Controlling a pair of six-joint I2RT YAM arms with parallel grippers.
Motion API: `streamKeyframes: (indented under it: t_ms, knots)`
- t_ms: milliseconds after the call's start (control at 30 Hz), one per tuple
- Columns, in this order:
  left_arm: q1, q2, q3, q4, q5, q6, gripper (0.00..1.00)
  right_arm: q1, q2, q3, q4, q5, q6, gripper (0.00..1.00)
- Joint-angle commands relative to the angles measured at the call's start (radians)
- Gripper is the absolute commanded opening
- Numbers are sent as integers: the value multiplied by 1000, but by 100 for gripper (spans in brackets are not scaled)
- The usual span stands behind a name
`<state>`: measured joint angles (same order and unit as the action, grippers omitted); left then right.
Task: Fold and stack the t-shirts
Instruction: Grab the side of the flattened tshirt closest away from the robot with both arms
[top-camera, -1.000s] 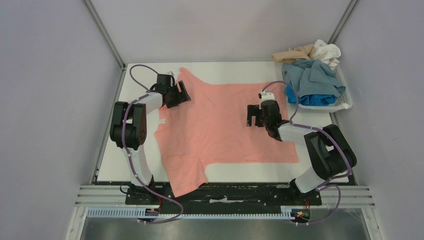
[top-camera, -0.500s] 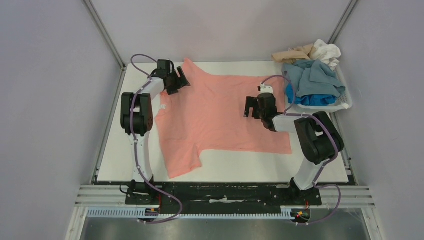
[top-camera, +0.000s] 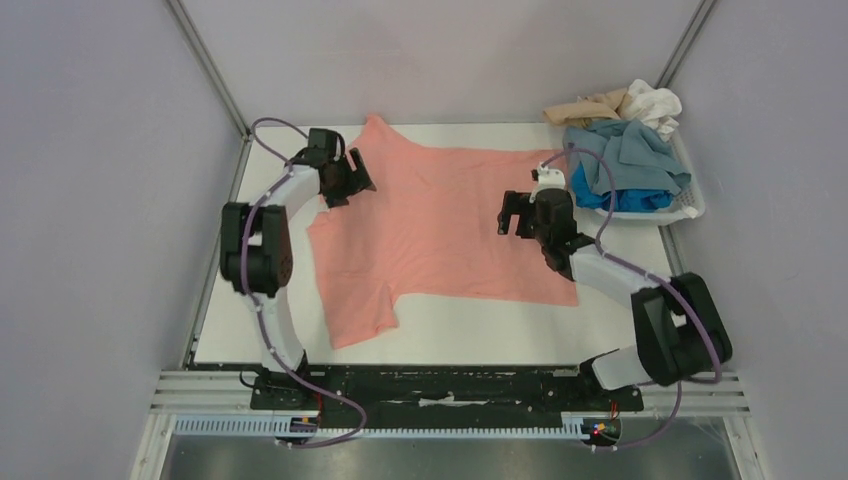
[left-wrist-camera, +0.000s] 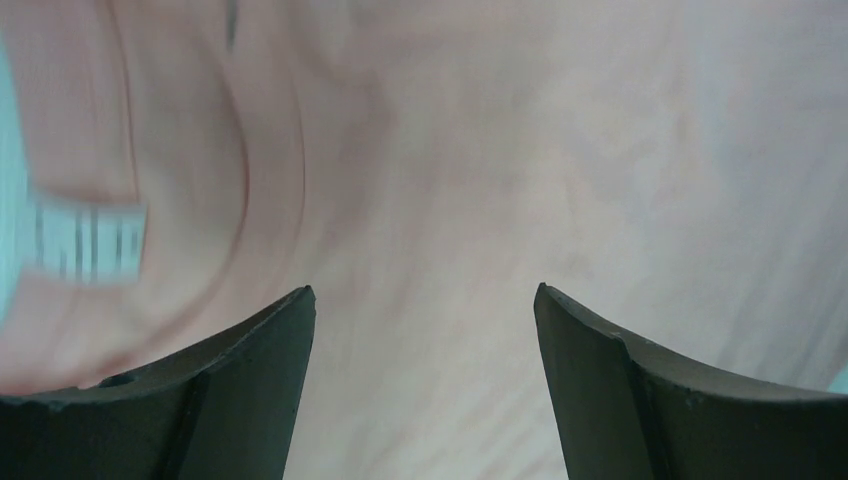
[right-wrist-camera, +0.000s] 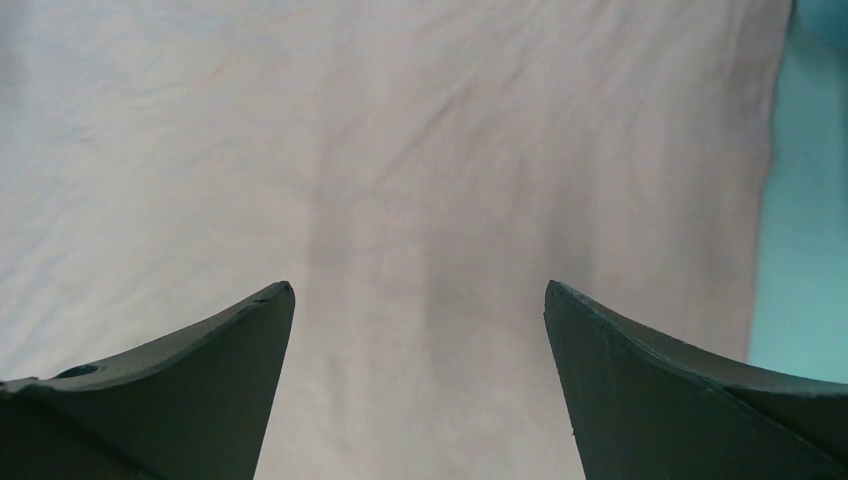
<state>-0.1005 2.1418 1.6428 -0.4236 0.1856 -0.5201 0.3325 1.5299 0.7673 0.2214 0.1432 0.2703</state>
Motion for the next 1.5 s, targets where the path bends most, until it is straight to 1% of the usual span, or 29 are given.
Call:
streamKeyframes:
  t_ms: [0,100,167,233,267,300,333,400,500,600,667,733,867,967,1067,1167,1300,1333,1367,1400,1467]
  knots:
    - [-102,-441,-368,35,-170,-5,86,11,-203,-185,-14,-14,25,98]
    - [-207,-680,-629,-3,-345,-86,86,11,-303,-272,-55,0,28,98]
    - [-291,-812,-753,-61,-438,-160,86,11,-347,-301,-78,2,28,98]
    - [-387,-930,-843,-149,-518,-242,86,11,-382,-321,-84,2,35,98]
    - [-430,-987,-875,-202,-535,-273,86,11,-394,-324,-90,1,34,98]
    - [-457,-1040,-906,-260,-569,-318,86,11,-404,-327,-97,5,29,98]
    - [-477,-1081,-928,-334,-589,-392,86,10,-411,-331,-101,12,33,98]
    - [-497,-1168,-983,-412,-578,-492,86,11,-415,-341,-97,18,31,98]
    - [-519,-1305,-1082,-434,-553,-601,86,11,-398,-333,-101,22,27,98]
    - [-520,-1395,-1156,-433,-526,-662,85,11,-375,-324,-111,24,27,98]
    - [-520,-1415,-1176,-433,-503,-668,82,11,-370,-324,-111,31,30,98]
    - [-520,-1406,-1189,-426,-481,-671,82,11,-369,-325,-113,39,34,98]
    - [-520,-1322,-1209,-415,-468,-675,79,11,-369,-322,-116,48,35,98]
    - [-519,-1277,-1194,-399,-463,-672,74,11,-364,-321,-118,56,34,98]
    - [-519,-1259,-1203,-335,-452,-668,72,11,-361,-318,-119,58,33,98]
    - [-520,-1215,-1192,-295,-464,-660,70,9,-365,-311,-127,69,30,98]
    - [-519,-1153,-1161,-291,-501,-651,62,9,-380,-312,-132,82,25,98]
    - [-519,-1143,-1159,-284,-506,-649,56,10,-384,-312,-134,85,26,98]
    - [-519,-1135,-1161,-265,-507,-643,47,9,-388,-312,-135,88,24,98]
    - [-519,-1126,-1161,-250,-500,-642,37,10,-392,-311,-135,89,25,98]
    - [-519,-1111,-1162,-218,-472,-631,12,9,-400,-311,-140,94,27,98]
